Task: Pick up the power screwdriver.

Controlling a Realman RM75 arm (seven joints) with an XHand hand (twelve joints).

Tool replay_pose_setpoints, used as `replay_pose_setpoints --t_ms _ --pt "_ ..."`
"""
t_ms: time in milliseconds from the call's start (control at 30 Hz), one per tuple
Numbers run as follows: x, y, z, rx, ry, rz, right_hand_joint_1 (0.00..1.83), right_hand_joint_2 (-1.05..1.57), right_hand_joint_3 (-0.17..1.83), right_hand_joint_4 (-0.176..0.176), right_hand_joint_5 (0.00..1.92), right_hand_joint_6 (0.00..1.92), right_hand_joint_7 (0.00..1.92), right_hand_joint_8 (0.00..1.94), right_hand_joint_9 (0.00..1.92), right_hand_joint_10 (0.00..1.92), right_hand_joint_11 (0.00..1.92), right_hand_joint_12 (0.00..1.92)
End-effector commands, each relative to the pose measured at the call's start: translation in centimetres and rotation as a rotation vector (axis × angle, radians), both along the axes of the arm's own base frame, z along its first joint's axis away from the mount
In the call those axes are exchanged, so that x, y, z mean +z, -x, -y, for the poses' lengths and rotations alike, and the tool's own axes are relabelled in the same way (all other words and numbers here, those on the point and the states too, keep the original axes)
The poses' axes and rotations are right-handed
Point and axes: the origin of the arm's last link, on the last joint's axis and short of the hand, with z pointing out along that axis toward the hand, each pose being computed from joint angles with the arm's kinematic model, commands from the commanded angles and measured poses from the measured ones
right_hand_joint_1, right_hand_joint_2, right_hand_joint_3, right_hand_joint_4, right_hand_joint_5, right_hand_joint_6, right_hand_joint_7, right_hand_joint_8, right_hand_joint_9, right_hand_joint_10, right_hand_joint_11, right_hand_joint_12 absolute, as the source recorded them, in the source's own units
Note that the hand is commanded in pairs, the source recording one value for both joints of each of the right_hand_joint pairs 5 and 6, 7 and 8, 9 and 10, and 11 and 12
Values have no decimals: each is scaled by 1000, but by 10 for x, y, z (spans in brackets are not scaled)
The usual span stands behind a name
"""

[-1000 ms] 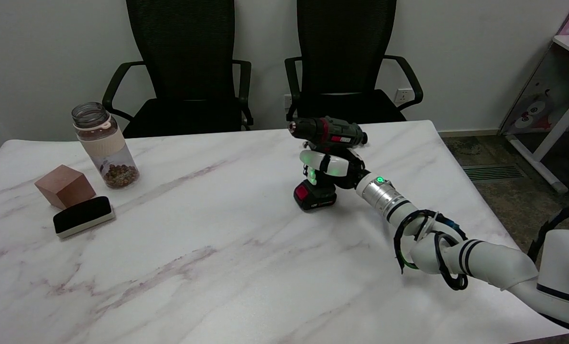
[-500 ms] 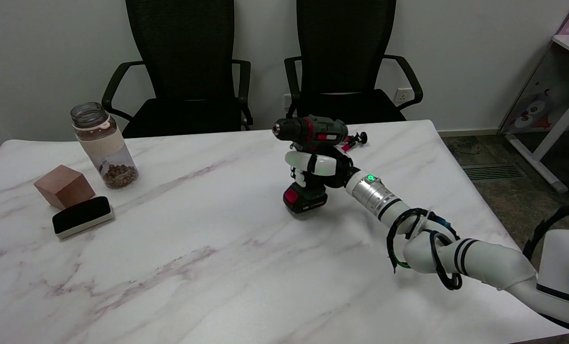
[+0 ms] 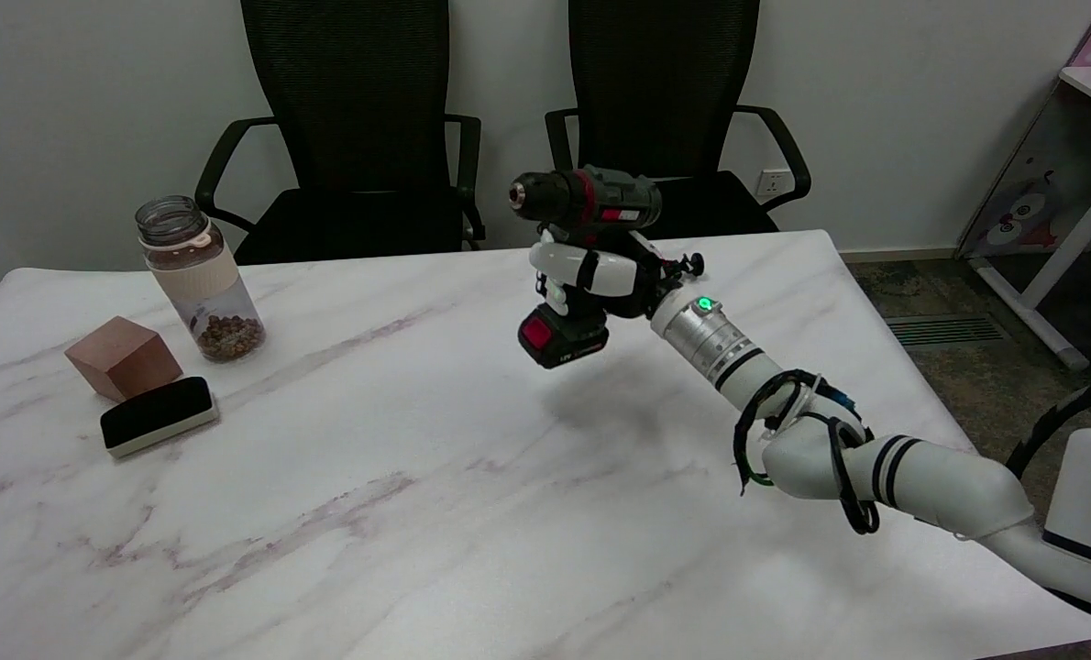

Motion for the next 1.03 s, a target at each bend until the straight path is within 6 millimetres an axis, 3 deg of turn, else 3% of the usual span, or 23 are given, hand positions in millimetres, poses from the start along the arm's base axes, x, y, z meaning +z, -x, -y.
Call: replay_pose_setpoints --t_ms 33,333,1033 --pt "-15 -70 4 187 -19 -23 819 1571 788 176 1920 1920 1920 1920 1920 1920 1920 1920" --pt "-27 -95 5 245 -9 -79 820 1571 791 176 1920 1920 1920 1920 1920 1920 1920 1920" --pt "-48 -104 -7 248 -67 -27 832 1550 842 176 1920 1920 1920 1920 1920 1920 1920 1920"
